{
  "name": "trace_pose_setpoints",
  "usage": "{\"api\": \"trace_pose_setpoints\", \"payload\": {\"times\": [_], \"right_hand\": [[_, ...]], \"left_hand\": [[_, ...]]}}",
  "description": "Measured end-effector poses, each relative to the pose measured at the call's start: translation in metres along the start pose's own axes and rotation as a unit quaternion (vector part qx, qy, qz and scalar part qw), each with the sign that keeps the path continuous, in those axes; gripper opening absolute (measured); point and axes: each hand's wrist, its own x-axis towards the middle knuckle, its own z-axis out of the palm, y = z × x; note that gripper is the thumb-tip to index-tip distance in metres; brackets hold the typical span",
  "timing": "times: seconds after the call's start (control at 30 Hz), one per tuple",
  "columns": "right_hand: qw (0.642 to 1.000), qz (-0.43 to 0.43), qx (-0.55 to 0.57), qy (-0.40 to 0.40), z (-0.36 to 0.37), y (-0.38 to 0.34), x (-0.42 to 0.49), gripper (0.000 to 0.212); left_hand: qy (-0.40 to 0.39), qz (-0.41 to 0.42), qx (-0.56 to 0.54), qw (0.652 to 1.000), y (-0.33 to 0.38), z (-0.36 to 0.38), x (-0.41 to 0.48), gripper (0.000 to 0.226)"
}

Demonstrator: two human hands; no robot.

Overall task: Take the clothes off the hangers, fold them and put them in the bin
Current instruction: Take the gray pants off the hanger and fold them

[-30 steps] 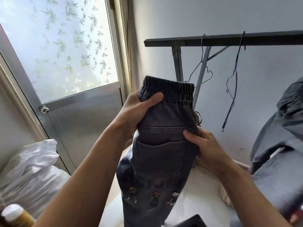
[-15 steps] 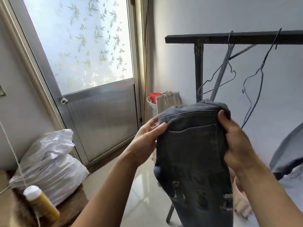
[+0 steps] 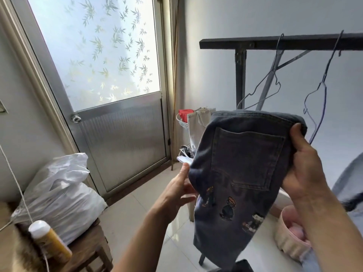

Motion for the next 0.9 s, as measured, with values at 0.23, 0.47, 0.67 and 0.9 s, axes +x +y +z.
{"api": "trace_pose_setpoints", "payload": {"times": [0.23,0.47,0.67,0.9], "right_hand": [[1.0,-0.024,0.003,0.009,-0.002,-0.005,0.0,0.06],[0.999,-0.05,0.008,0.013,-0.006,-0.012,-0.001,0.06],[0.999,-0.044,0.008,0.013,-0.014,-0.015,-0.001,0.055],[1.0,-0.014,-0.023,0.004,-0.024,-0.019,0.007,0.033]], "left_hand": [[0.026,0.154,-0.115,0.981,0.002,0.011,0.007,0.042],[-0.092,0.04,-0.11,0.989,0.004,0.02,0.004,0.04],[-0.159,0.111,-0.324,0.926,0.007,0.007,0.012,0.086],[0.077,0.218,0.206,0.951,0.033,-0.011,0.001,0.011]]}}
